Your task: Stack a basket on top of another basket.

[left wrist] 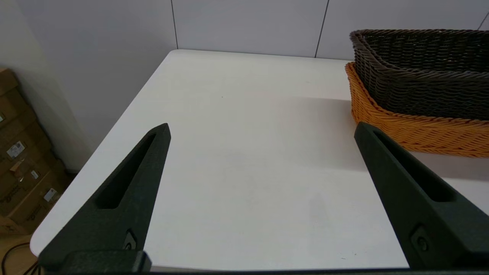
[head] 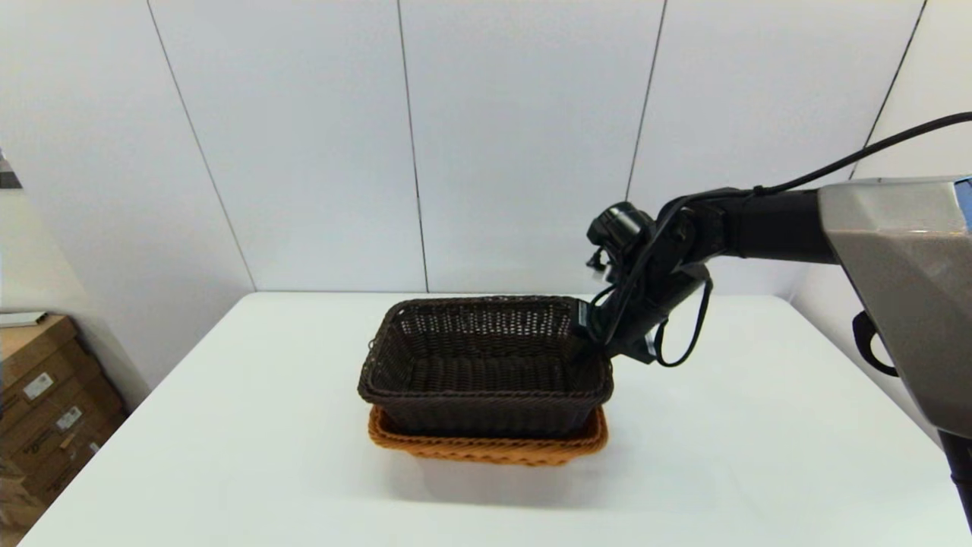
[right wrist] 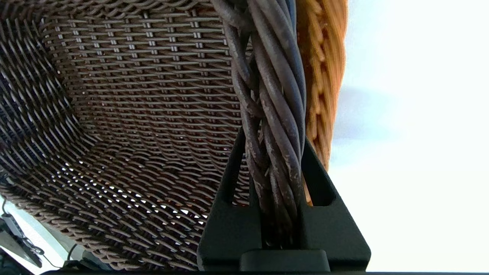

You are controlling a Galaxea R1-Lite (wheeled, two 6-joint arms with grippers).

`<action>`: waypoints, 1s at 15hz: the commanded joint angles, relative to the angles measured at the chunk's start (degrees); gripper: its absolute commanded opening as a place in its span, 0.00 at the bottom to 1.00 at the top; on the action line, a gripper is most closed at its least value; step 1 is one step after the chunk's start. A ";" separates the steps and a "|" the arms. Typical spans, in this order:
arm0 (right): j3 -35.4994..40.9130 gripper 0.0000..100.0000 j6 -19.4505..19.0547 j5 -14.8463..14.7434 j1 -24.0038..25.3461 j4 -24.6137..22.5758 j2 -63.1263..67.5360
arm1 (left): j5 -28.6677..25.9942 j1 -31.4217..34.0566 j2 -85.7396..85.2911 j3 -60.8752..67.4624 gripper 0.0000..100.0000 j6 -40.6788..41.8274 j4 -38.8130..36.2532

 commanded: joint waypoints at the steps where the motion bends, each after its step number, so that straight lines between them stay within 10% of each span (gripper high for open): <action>1: -0.26 1.00 0.37 -0.74 -0.35 0.16 -0.10 | 0.04 0.03 -0.01 0.00 1.00 -0.04 -0.02; 11: -1.32 1.00 -0.60 -3.90 -5.53 0.24 -10.30 | 0.04 -0.06 -0.01 0.00 1.00 -0.04 0.07; 15: 1.41 1.00 -8.51 -4.60 -12.47 1.21 -24.80 | 0.04 0.03 -0.01 0.00 1.00 -0.04 -0.02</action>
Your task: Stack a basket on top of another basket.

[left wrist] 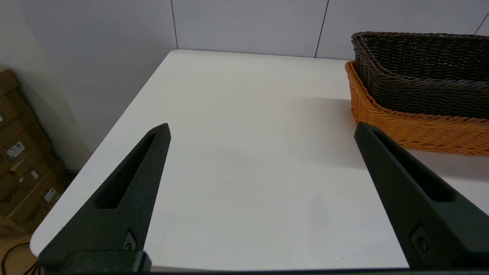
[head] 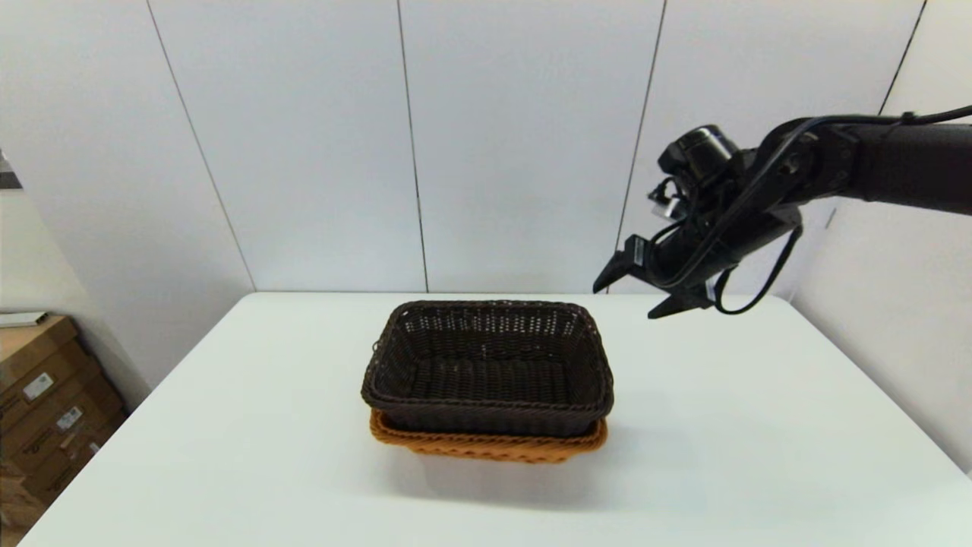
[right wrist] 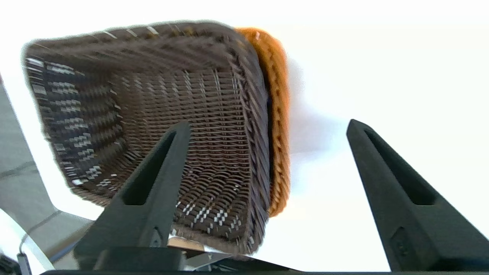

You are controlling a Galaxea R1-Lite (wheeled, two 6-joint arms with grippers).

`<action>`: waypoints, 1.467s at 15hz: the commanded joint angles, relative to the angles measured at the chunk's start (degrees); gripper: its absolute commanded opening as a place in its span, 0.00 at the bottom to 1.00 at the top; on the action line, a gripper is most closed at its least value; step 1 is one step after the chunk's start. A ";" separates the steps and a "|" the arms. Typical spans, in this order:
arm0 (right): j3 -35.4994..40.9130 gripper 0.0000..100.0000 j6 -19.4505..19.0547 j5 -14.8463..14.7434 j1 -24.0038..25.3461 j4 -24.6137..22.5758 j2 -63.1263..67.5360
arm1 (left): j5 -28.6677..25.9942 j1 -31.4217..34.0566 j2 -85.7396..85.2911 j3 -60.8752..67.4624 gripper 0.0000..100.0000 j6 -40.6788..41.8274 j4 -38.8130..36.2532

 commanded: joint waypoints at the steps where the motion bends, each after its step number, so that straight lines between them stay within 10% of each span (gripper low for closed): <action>1: 4.79 1.00 -10.62 -1.81 -8.01 1.48 -18.55 | 0.04 -0.06 -0.01 0.00 1.00 -0.04 0.07; 7: 21.66 1.00 -33.04 -15.70 -18.99 -5.73 -47.90 | 0.04 0.03 -0.01 0.00 1.00 -0.04 -0.02; 22: 66.40 1.00 -39.89 -17.72 -15.92 -10.12 -113.21 | 0.04 -0.06 -0.01 0.00 1.00 -0.04 0.07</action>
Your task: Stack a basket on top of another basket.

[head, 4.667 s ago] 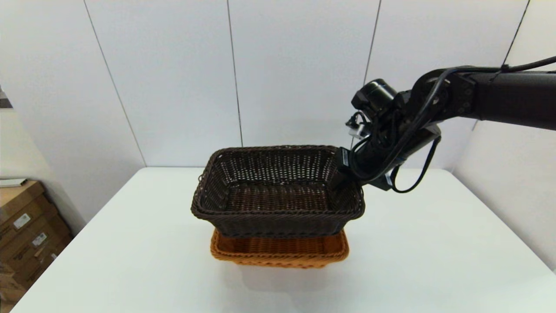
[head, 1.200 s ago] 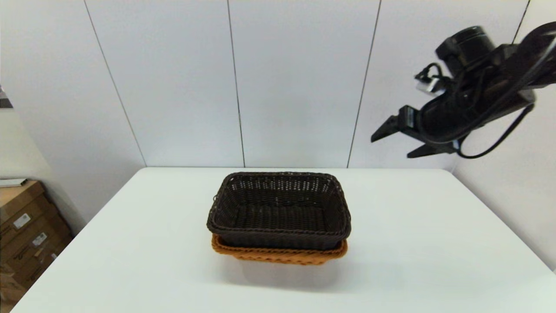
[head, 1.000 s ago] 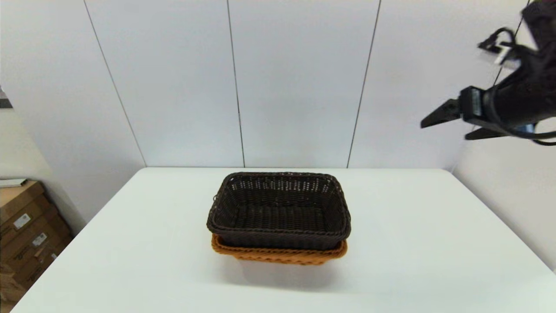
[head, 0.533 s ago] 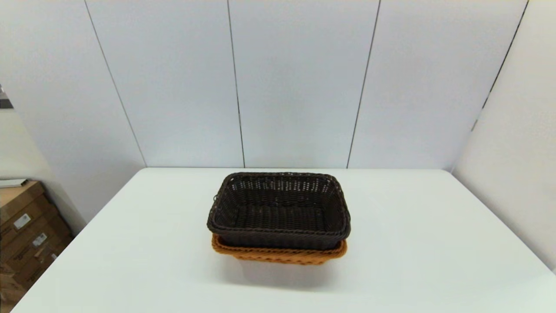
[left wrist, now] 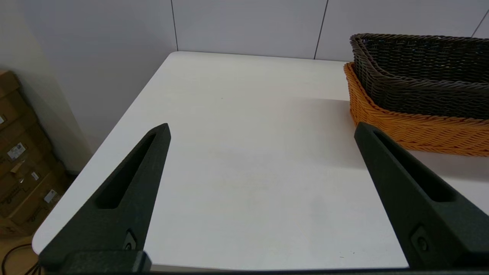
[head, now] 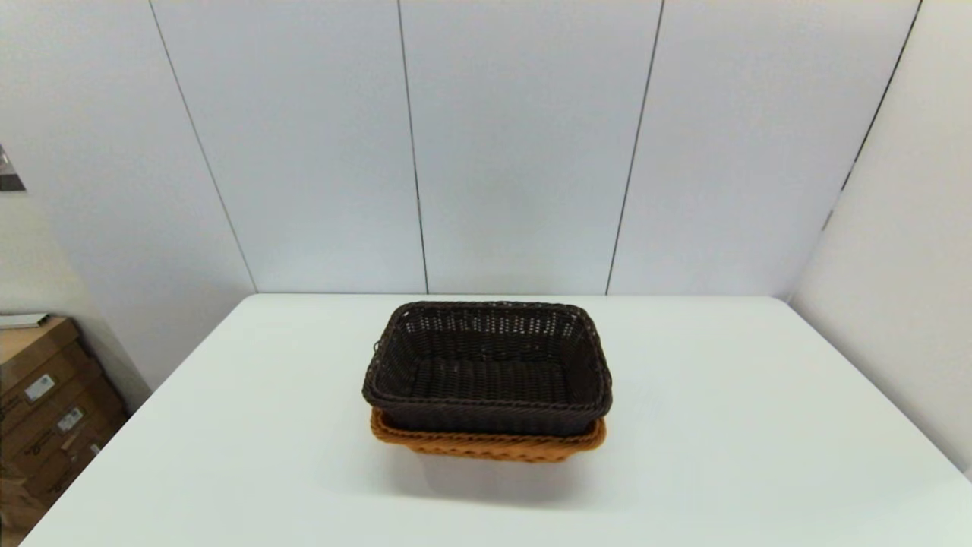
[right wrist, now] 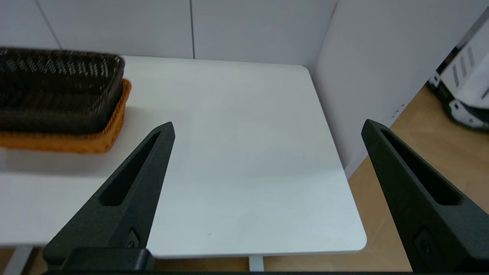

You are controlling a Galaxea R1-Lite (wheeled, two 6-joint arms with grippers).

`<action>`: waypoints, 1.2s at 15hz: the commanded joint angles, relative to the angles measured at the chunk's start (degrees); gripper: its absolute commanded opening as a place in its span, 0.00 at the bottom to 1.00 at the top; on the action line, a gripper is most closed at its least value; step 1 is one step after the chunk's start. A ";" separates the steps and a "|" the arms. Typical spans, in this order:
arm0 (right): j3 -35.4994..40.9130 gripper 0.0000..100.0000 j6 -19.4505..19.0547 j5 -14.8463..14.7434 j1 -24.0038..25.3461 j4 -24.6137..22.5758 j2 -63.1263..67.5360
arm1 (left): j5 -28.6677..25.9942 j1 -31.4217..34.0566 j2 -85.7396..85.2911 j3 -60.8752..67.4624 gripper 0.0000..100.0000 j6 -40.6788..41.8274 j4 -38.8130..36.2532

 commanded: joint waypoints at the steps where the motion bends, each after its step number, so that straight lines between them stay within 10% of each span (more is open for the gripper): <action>1: 17.68 1.00 -2.20 -1.78 0.27 -9.59 -18.36 | 0.04 0.03 -0.01 0.00 1.00 -0.04 0.09; 6: 47.21 1.00 -2.11 -3.10 0.27 -38.06 -20.65 | 0.04 -0.06 -0.01 0.00 1.00 -0.04 0.00; 13: 55.12 1.00 5.63 4.55 0.36 -38.06 -23.02 | 0.04 0.03 -0.01 0.00 1.00 -0.04 0.09; 18: 54.76 1.00 6.33 4.02 0.36 -37.89 -23.02 | 0.04 0.03 -0.01 0.00 1.00 -0.04 0.00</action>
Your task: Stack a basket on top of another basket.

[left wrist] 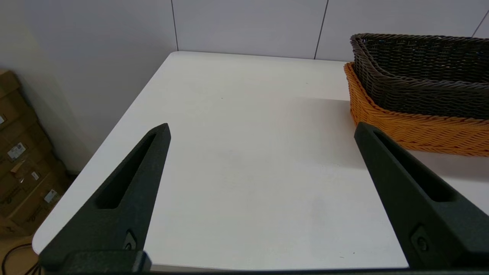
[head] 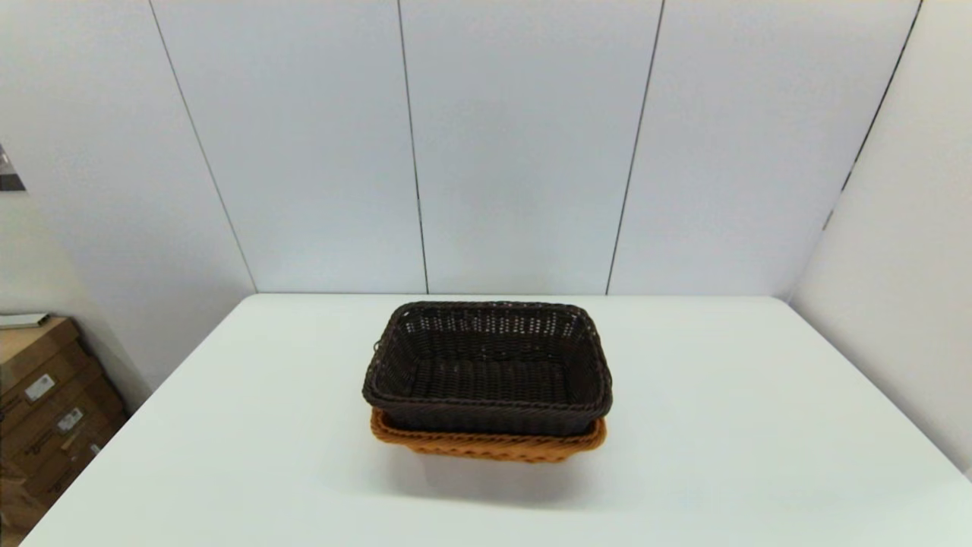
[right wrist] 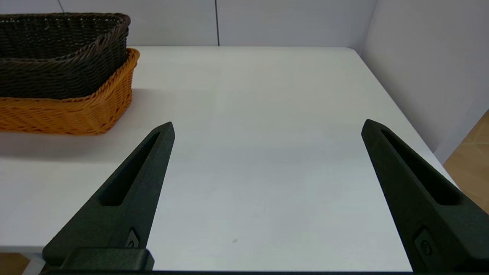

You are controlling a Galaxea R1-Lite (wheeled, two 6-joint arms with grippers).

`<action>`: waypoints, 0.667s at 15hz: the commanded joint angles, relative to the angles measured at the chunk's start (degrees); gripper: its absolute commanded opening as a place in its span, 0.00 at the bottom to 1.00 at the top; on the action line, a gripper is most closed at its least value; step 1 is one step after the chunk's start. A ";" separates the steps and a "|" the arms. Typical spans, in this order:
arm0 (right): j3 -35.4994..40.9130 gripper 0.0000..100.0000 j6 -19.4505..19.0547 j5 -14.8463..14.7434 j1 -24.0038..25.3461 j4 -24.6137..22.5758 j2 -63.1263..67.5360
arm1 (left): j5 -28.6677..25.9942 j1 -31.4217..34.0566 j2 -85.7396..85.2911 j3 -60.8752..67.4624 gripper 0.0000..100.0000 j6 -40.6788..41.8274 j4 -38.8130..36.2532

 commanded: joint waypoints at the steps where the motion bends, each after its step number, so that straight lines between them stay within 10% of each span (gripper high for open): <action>1: 0.15 1.00 0.88 -0.03 0.02 -0.16 0.01 | 0.04 0.03 -0.01 0.00 1.00 0.00 -0.02; 10: 0.15 1.00 0.88 -0.12 0.02 -0.25 0.01 | 0.04 0.03 -0.01 0.00 1.00 0.00 -0.02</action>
